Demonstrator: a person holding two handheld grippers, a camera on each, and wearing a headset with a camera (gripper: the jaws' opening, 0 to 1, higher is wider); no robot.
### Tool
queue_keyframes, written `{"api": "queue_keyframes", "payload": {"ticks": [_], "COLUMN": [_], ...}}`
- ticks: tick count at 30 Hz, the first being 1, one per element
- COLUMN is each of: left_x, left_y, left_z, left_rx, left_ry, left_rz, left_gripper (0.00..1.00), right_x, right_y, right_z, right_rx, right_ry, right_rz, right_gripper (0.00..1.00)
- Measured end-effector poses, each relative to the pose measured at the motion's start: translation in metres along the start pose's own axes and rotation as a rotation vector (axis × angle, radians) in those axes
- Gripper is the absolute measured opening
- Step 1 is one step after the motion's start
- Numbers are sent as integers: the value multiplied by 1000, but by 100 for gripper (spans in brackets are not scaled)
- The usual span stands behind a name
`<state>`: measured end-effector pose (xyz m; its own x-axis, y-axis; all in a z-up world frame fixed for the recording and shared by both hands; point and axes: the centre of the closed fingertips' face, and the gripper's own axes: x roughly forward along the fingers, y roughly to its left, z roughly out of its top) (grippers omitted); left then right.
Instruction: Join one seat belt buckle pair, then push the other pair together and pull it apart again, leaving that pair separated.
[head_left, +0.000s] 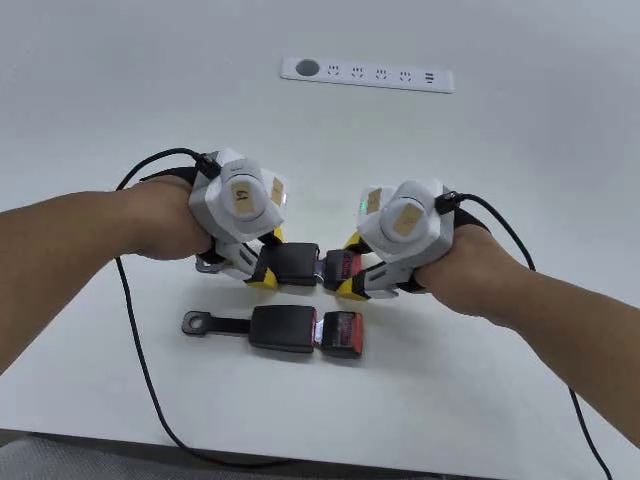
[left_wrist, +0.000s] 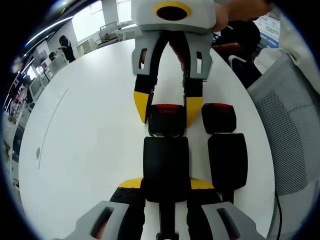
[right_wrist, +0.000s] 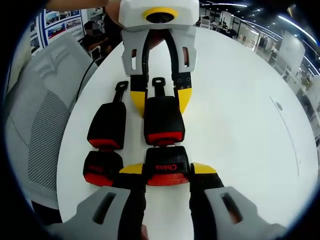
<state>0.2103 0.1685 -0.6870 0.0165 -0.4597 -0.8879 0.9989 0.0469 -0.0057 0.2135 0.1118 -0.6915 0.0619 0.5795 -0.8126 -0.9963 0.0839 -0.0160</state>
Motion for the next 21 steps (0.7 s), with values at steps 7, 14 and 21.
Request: {"api": "queue_keyframes", "payload": {"ticks": [7,14,21], "left_x": [-1,0,0], "left_y": [-1,0,0], "left_z": [2,1,0], "left_rx": [-5,-11,-19], "left_ry": [-10,1,2], "left_rz": [-1,2,5], "left_gripper": [32,32,32], "right_x": [-1,-3,-10], "right_y": [0,1,-2], "right_z": [0,-2,-14], "right_rx": [-9,-17,-15], "right_ry": [-2,7,18], "right_rz": [0,0,-7], "right_gripper": [31,31,32]}}
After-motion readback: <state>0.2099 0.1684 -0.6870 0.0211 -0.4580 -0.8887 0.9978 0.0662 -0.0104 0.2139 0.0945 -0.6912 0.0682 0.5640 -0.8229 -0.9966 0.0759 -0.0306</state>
